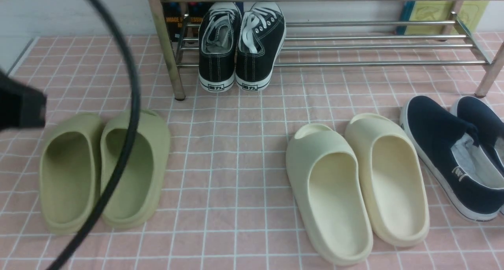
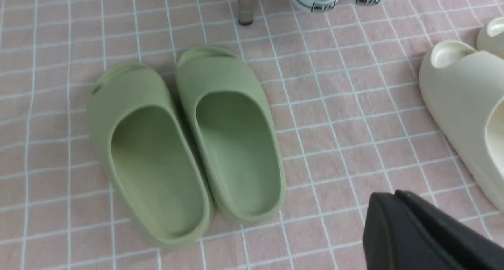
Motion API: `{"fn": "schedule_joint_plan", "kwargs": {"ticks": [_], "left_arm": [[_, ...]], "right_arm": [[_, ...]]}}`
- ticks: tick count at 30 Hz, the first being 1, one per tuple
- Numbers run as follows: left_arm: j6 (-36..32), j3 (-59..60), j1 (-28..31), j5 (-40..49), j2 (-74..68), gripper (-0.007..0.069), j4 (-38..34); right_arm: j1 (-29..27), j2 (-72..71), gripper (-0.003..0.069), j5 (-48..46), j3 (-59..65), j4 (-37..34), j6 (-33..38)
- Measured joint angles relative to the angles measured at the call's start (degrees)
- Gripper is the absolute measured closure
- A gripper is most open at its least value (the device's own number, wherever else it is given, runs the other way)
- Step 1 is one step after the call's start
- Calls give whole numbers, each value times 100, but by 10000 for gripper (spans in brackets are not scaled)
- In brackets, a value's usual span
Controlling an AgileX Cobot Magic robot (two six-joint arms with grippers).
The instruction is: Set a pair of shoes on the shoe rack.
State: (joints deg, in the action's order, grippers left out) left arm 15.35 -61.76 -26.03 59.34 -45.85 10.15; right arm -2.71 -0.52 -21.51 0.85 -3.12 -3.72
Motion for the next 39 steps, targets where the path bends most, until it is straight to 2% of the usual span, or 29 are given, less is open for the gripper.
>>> {"fn": "schedule_joint_plan", "kwargs": {"ticks": [5, 15, 18, 20, 21, 23, 24, 26, 29, 33, 39], "left_arm": [[261, 663, 0, 247, 890, 622, 273], [94, 849, 0, 524, 2140, 622, 879], [90, 1437, 107, -100, 2593, 622, 986], [90, 2309, 557, -1119, 3054, 622, 935], [90, 2385, 652, -1209, 3090, 622, 910], [-11, 3398, 1317, -2453, 3586, 622, 556], [-48, 3560, 1369, -2548, 3625, 622, 519], [-388, 4497, 1939, -3730, 4066, 622, 59], [-815, 5363, 2438, -4495, 4493, 622, -399], [-1092, 6215, 2758, -4708, 4645, 621, -526], [-1021, 6333, 2790, -4340, 4652, 621, -399]], "right_arm": [[0, 0, 419, 0, 0, 0, 0], [0, 0, 419, 0, 0, -5, 0], [0, 0, 419, 0, 0, 0, 0], [0, 0, 419, 0, 0, 0, 0], [0, 0, 419, 0, 0, 0, 0], [0, 0, 419, 0, 0, 0, 0], [0, 0, 419, 0, 0, 0, 0], [0, 0, 419, 0, 0, 0, 0], [0, 0, 419, 0, 0, 0, 0], [0, 0, 419, 0, 0, 0, 0], [0, 0, 419, 0, 0, 0, 0]]}}
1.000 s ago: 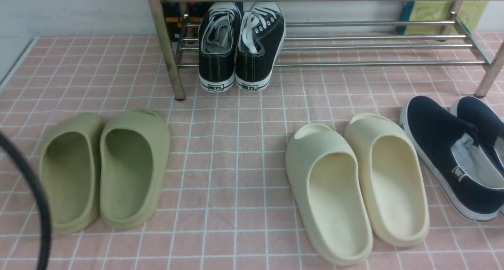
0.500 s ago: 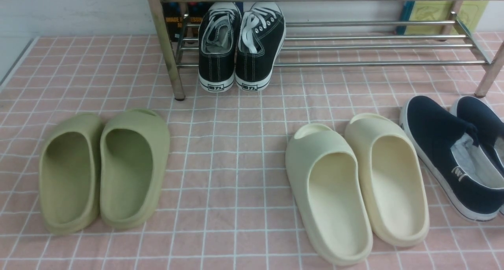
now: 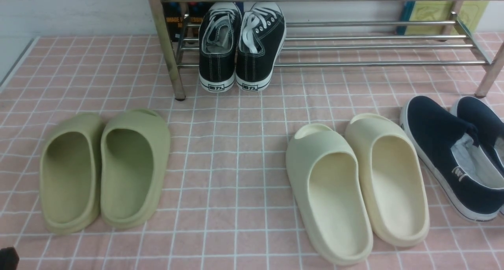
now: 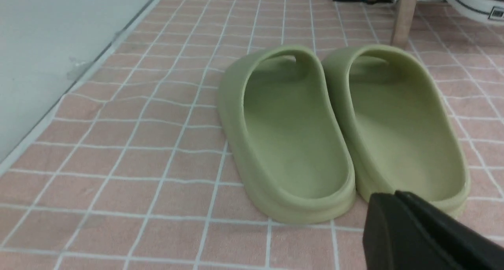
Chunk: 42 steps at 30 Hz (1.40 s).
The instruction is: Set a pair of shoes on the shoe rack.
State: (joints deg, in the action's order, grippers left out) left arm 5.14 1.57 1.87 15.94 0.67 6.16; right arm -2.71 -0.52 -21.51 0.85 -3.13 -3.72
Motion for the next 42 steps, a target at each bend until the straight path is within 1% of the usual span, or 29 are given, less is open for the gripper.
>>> {"fn": "schedule_joint_plan", "kwargs": {"ticks": [6, 12, 42], "left_arm": [[16, -11, -31, 459, 0, 621, 0], [-4, -12, -224, 481, 0, 621, 0], [-4, -12, -228, 481, 0, 587, 0]], "right_arm": [[0, 0, 419, 0, 0, 0, 0], [0, 0, 419, 0, 0, 0, 0], [0, 0, 419, 0, 0, 0, 0]]}}
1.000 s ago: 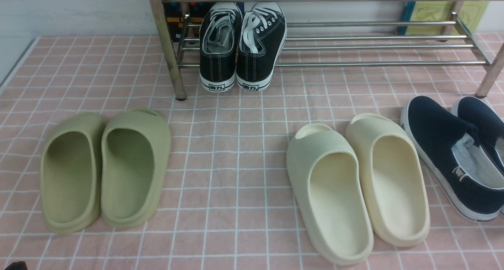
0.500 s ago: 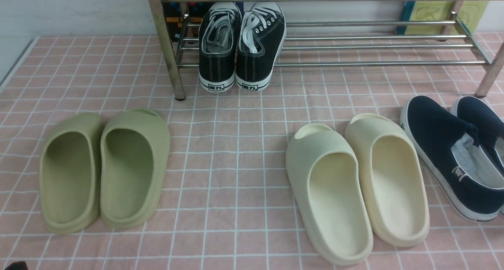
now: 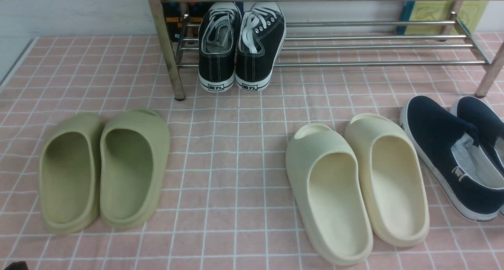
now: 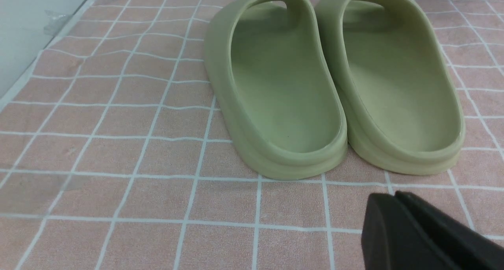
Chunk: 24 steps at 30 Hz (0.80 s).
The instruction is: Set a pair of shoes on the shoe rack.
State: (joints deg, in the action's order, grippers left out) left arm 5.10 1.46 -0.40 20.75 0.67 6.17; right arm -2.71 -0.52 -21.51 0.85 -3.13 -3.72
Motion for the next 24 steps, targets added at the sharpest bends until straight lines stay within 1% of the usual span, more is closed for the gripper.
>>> {"fn": "schedule_joint_plan", "kwargs": {"ticks": [24], "left_arm": [[0, 0, 0, 0, 0, 566, 18]], "right_arm": [[0, 0, 419, 0, 0, 0, 0]]}}
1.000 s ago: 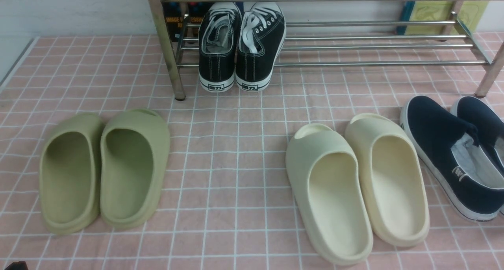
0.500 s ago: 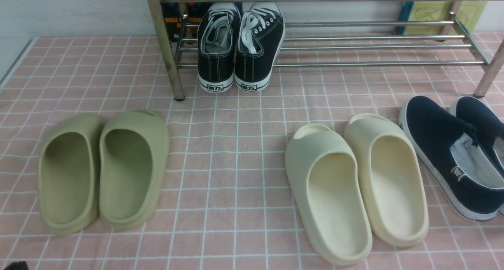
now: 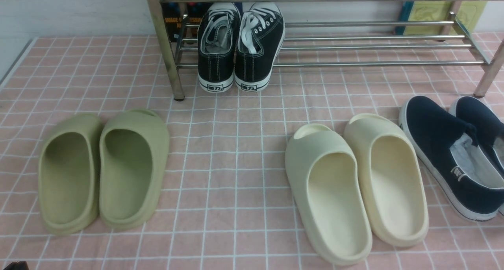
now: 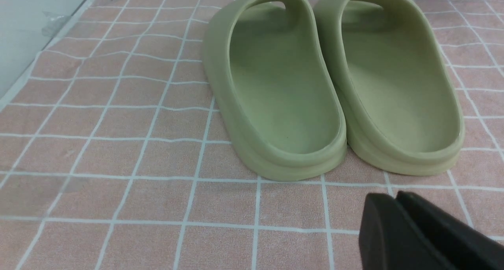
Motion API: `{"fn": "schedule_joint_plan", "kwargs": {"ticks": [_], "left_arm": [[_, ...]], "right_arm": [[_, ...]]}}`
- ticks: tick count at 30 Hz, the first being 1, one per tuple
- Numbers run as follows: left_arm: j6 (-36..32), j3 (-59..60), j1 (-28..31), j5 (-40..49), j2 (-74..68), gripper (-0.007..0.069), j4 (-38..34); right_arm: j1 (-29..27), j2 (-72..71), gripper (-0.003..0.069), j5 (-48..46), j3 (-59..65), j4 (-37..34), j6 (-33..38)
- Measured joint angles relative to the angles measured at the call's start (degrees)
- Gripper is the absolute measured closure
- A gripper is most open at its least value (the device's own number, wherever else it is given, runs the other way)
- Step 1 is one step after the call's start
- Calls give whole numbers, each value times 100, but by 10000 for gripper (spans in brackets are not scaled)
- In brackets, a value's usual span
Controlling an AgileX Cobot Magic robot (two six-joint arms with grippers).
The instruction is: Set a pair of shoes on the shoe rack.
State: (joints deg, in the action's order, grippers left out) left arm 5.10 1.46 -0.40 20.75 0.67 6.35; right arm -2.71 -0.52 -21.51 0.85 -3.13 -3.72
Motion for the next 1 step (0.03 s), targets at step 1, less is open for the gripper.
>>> {"fn": "schedule_joint_plan", "kwargs": {"ticks": [1], "left_arm": [[0, 0, 0, 0, 0, 566, 0]], "right_arm": [[0, 0, 419, 0, 0, 0, 0]]}}
